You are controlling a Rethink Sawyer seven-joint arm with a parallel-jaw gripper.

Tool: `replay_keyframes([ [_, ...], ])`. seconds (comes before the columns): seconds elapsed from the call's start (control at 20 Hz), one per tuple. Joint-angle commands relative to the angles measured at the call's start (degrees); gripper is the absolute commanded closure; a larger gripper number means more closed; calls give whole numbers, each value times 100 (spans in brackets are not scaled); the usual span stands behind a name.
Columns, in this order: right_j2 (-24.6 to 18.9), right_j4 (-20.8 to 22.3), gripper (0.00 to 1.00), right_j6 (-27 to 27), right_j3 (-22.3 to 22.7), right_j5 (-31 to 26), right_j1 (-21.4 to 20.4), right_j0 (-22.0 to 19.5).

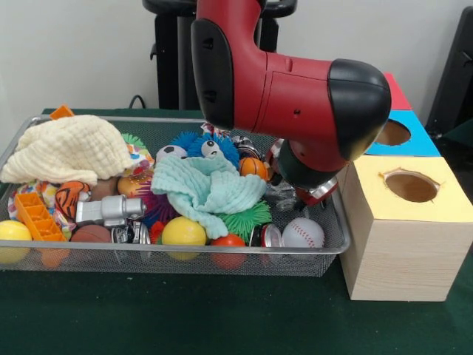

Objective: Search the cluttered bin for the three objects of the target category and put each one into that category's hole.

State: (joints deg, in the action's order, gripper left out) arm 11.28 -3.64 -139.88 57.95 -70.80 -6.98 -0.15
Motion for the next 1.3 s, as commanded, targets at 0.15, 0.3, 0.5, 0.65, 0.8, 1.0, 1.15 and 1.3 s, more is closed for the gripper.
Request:
replay_keyframes([
  [0.15,102,560,0,-99,49,-252,305,54],
  [0.3,190,630,0,-42,1,-287,342,67],
  [0.5,215,648,0,23,-16,-463,321,60],
  [0.65,204,646,0,12,134,-517,240,85],
  [0.8,227,676,0,41,167,-701,203,82],
  [1.0,218,703,0,77,97,-964,233,75],
  [1.15,117,614,0,-12,264,-1060,151,117],
  [1.3,-95,332,0,-183,765,-536,-59,66],
])
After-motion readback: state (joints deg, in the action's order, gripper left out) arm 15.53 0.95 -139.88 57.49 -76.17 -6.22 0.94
